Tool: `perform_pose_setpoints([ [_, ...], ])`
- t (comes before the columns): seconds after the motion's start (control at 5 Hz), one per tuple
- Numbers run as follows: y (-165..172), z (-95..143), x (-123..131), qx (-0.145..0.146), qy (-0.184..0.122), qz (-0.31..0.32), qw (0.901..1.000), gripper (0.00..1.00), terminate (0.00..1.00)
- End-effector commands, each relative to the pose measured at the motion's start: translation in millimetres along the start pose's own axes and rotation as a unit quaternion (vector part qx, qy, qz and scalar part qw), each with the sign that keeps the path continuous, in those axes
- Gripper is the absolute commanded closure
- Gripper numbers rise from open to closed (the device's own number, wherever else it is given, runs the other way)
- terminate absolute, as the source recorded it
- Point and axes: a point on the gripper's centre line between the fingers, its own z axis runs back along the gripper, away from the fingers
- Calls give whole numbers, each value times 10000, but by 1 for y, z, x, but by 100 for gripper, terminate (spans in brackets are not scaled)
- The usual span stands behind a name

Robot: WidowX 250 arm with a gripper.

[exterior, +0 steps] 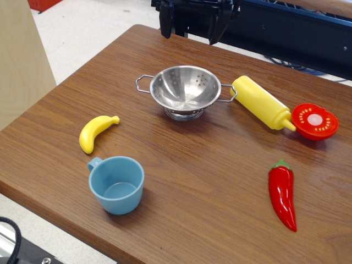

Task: Put banana in colander

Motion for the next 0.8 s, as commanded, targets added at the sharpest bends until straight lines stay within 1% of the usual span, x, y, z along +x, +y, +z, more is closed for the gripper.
perform_pose_setpoints([
  [0.0,0,0,0,0,0,0,10000,0,0],
  [0.2,27,4,-20,-197,-26,-490,9986,0,0],
  [0.4,41,1,-27,-335,-66,-707,9969,0,0],
  [0.6,64,-9,-34,-449,-245,-891,9947,0,0],
])
